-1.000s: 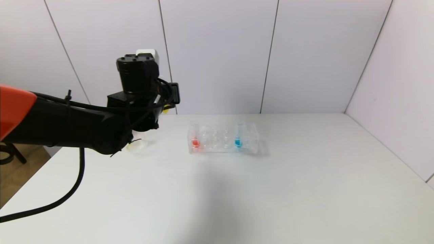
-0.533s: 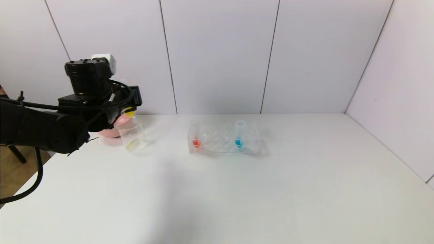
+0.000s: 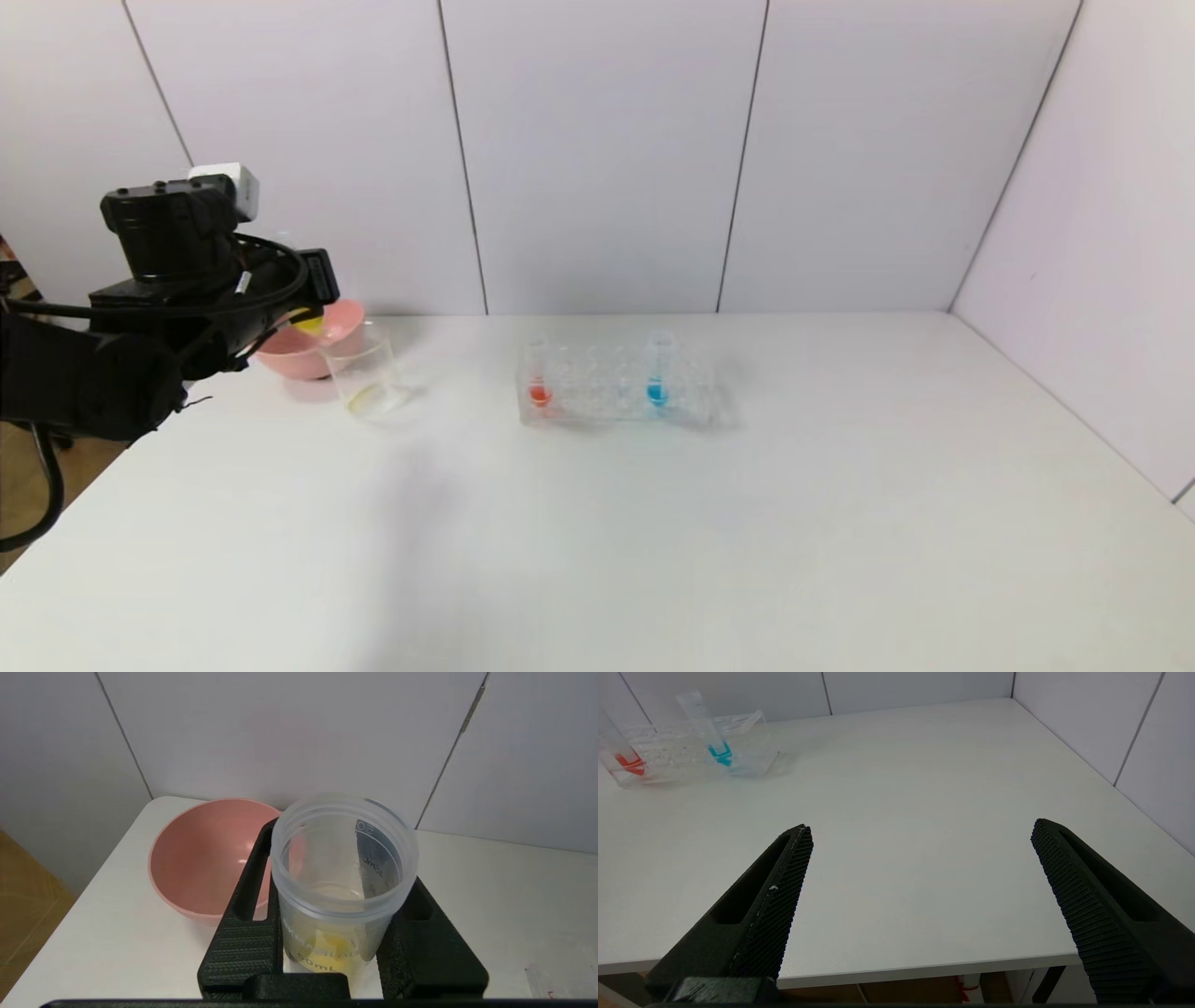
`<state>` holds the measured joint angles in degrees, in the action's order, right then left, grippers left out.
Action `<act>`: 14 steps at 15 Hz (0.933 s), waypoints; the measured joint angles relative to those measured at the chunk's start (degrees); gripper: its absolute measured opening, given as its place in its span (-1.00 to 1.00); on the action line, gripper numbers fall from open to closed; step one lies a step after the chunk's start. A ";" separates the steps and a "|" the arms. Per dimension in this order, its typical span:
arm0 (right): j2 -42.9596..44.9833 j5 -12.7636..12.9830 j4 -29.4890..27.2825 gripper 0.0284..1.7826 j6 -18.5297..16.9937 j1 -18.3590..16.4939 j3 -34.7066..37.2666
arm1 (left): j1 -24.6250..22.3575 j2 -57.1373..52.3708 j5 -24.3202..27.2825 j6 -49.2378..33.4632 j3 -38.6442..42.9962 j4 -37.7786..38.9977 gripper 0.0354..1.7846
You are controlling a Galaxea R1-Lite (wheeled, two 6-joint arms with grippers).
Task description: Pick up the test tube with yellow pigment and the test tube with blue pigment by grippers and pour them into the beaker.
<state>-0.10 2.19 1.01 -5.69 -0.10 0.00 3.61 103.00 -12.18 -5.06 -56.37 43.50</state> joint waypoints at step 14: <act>0.00 0.01 0.02 0.92 0.00 0.00 0.00 | -6.35 -0.66 7.67 1.16 0.09 -0.69 -0.42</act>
<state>-0.10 2.21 1.04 -5.69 -0.10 0.00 -2.74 102.34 -4.51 -3.90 -56.28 42.80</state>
